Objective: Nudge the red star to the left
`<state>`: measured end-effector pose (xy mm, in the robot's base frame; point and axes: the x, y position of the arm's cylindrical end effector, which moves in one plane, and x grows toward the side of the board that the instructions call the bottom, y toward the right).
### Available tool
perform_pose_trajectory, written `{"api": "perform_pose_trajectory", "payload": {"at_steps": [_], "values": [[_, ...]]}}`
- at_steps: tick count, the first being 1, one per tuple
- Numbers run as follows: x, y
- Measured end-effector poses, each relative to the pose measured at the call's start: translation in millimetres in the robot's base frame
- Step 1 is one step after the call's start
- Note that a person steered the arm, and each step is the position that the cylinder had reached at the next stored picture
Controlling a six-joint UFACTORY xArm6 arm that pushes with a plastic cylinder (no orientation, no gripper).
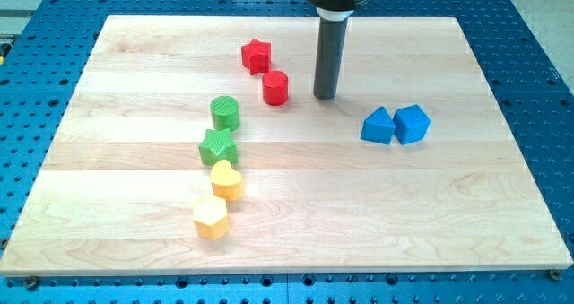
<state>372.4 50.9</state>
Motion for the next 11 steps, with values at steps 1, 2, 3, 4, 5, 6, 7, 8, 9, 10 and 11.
{"api": "perform_pose_trajectory", "payload": {"at_steps": [1, 2, 3, 4, 5, 6, 7, 8, 9, 10, 11], "values": [[0.0, -34.4], [0.0, -68.3], [-1.2, -73.9], [-50.6, -14.0], [-76.5, -33.5], [-76.5, -66.9], [-77.3, -89.2], [-77.6, -82.8], [-67.7, -19.8], [-64.5, 140.0], [4.5, 214.9]]}}
